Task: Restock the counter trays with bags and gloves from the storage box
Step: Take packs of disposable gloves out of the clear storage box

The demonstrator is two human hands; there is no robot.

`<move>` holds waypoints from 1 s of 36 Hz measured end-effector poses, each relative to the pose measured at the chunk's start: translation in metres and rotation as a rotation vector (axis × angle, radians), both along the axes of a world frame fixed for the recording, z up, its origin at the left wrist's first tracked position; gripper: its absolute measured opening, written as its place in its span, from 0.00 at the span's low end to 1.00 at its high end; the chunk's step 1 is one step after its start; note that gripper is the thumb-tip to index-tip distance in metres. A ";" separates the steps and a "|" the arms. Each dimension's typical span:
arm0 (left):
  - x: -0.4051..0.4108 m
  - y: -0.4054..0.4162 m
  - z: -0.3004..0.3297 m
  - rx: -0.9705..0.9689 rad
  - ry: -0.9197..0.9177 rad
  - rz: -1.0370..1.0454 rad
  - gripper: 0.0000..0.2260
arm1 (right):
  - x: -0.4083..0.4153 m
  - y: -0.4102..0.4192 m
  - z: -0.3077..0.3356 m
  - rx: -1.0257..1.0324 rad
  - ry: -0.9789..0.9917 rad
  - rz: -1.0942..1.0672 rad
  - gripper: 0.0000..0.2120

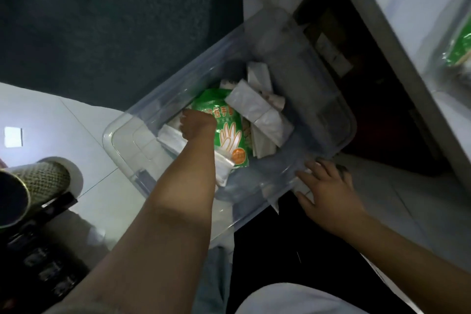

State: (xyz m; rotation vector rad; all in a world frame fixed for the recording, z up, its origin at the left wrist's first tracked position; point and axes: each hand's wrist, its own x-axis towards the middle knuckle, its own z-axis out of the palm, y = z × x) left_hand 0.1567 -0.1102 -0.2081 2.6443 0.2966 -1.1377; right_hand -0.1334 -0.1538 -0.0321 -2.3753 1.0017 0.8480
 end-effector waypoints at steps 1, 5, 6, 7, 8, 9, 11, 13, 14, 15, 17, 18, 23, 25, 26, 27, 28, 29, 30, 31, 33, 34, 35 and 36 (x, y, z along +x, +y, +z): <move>0.002 0.001 -0.001 -0.020 0.010 0.006 0.27 | 0.001 0.000 0.000 0.007 0.012 -0.009 0.24; 0.007 0.011 0.006 -0.096 0.061 -0.118 0.16 | 0.007 0.002 0.006 0.031 0.044 -0.012 0.23; 0.006 0.015 0.010 -0.133 0.057 -0.140 0.14 | 0.009 0.001 0.008 0.040 0.042 -0.011 0.23; 0.005 0.019 0.015 -0.189 0.047 -0.134 0.12 | 0.011 0.001 0.012 0.053 0.036 -0.016 0.22; 0.002 0.024 0.022 -0.254 0.025 -0.110 0.10 | 0.013 0.000 0.016 0.070 0.024 -0.024 0.21; -0.003 0.030 0.030 -0.320 -0.007 -0.075 0.08 | 0.016 -0.001 0.021 0.091 0.004 -0.039 0.21; -0.012 0.042 0.050 -0.448 -0.075 0.004 0.06 | 0.021 -0.003 0.033 0.143 -0.055 -0.085 0.20; -0.022 0.052 0.075 -0.565 -0.113 0.088 0.05 | 0.026 -0.006 0.047 0.200 -0.124 -0.131 0.20; -0.026 0.057 0.089 -0.627 -0.123 0.110 0.04 | 0.028 -0.007 0.055 0.232 -0.166 -0.153 0.19; -0.029 0.060 0.103 -0.683 -0.138 0.111 0.03 | 0.030 -0.009 0.062 0.262 -0.209 -0.180 0.18; -0.035 0.066 0.134 -0.766 -0.170 0.094 0.01 | 0.033 -0.011 0.076 0.293 -0.282 -0.247 0.18; -0.038 0.068 0.150 -0.801 -0.182 0.085 0.02 | 0.034 -0.013 0.083 0.301 -0.309 -0.276 0.19; -0.043 0.071 0.232 -1.016 -0.125 0.078 0.12 | 0.042 -0.030 0.121 0.339 -0.455 -0.401 0.25; -0.042 0.071 0.260 -1.088 -0.040 0.075 0.14 | 0.045 -0.038 0.134 0.355 -0.533 -0.476 0.25; -0.042 0.070 0.273 -1.122 0.015 0.085 0.14 | 0.047 -0.042 0.140 0.383 -0.587 -0.519 0.24; -0.042 0.069 0.285 -1.153 0.072 0.102 0.14 | 0.048 -0.045 0.146 0.418 -0.643 -0.563 0.24; -0.042 0.067 0.297 -1.179 0.126 0.119 0.13 | 0.050 -0.048 0.152 0.453 -0.694 -0.612 0.24; -0.043 0.066 0.307 -1.199 0.176 0.131 0.12 | 0.051 -0.052 0.157 0.498 -0.743 -0.673 0.24; -0.043 0.064 0.317 -1.216 0.217 0.135 0.12 | 0.052 -0.055 0.162 0.547 -0.783 -0.732 0.24; -0.044 0.061 0.326 -1.231 0.251 0.135 0.11 | 0.052 -0.059 0.168 0.591 -0.812 -0.774 0.23; -0.045 0.054 0.342 -1.256 0.296 0.132 0.12 | 0.048 -0.066 0.179 0.655 -0.838 -0.810 0.21; -0.046 0.050 0.350 -1.266 0.306 0.132 0.12 | 0.045 -0.070 0.185 0.685 -0.844 -0.819 0.19; -0.047 0.045 0.357 -1.275 0.310 0.131 0.13 | 0.042 -0.074 0.190 0.722 -0.848 -0.830 0.17; -0.048 0.040 0.364 -1.285 0.308 0.129 0.14 | 0.038 -0.077 0.196 0.768 -0.851 -0.845 0.15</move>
